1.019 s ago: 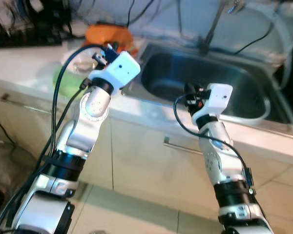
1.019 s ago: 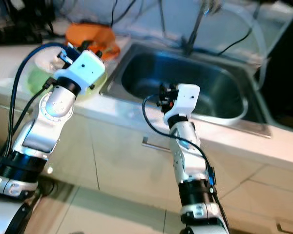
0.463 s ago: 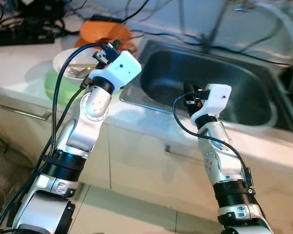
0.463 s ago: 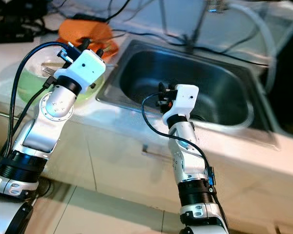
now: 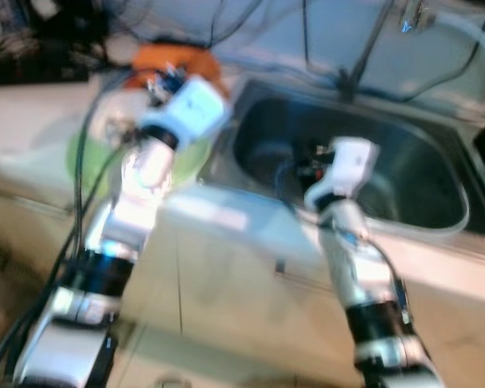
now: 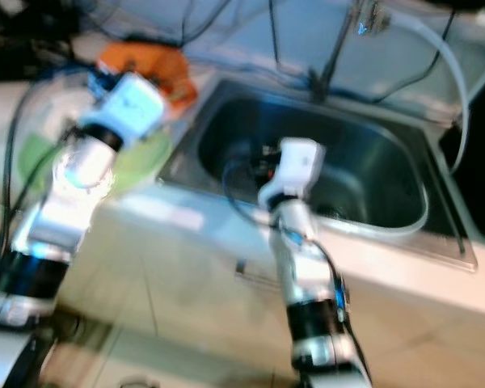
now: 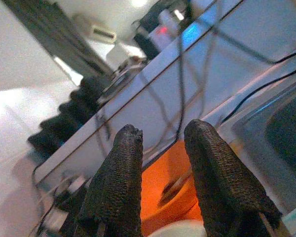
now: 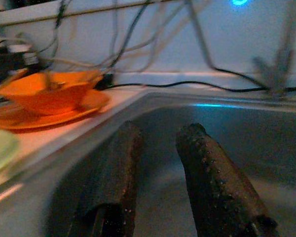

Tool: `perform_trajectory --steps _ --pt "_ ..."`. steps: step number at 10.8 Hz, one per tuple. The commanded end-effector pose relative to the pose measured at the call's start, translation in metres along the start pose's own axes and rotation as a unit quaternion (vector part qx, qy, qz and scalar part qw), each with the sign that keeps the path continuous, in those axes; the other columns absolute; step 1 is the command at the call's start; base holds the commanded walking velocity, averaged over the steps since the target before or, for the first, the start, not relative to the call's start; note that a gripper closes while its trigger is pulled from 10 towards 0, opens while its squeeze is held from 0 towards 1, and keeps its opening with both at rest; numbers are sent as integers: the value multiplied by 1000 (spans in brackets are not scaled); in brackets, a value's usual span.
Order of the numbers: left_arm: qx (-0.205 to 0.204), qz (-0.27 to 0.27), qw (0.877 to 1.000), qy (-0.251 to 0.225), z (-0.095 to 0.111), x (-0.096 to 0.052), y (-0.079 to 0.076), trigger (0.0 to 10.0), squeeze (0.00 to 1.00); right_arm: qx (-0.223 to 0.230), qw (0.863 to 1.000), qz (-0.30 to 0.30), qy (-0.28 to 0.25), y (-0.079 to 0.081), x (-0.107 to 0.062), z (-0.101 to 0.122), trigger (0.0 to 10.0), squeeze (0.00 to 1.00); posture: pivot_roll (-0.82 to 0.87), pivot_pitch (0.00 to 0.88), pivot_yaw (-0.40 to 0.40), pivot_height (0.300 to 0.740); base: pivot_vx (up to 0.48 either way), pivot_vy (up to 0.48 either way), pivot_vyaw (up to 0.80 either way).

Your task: Kitchen organization

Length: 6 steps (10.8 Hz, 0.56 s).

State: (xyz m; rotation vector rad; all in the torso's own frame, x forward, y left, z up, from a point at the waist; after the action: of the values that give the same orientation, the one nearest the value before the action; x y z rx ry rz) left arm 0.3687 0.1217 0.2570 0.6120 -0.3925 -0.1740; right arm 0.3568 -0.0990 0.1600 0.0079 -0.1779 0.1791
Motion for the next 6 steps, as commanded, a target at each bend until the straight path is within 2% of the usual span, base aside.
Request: perform_trajectory --steps 1,3,4,5,6 --pt "-3 -27 999 -17 9 2 -15 10000 0 -4 1000 -23 6 -17 -3 -3 10000 0 -22 39 -119 719 0 0 0" --pt "-6 -48 998 -35 16 -1 -20 10000 0 -4 1000 -23 7 -16 -4 -4 10000 0 -22 41 -119 719 0 0 0" --pt "4 -84 995 -62 31 -6 -25 10000 0 -4 1000 -24 8 -16 -4 -4 10000 0 -24 40 -117 719 0 0 0" --pt "8 -100 992 -70 38 -9 -27 10000 0 -3 1000 -24 8 -17 -4 -5 10000 0 -23 43 -116 719 0 0 0" --pt "19 -121 991 -60 35 -12 -32 10000 0 -2 1000 -23 10 -16 -4 -6 10000 0 -13 45 -123 719 0 0 0"
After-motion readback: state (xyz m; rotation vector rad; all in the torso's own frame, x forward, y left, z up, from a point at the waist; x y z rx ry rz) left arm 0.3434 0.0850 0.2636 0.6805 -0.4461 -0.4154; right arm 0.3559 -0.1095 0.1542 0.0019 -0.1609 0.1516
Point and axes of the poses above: a point about 5 cm out from each wrist's last joint towards the gripper, its own x axis pointing out of the wrist towards the gripper, its own z axis along the axis of the wrist's last joint, y = z × x, the point moved 2 cm from there along x, pointing out of the wrist towards the gripper, and after that the axes turned 12 degrees about -x, right-handed, at the moved point
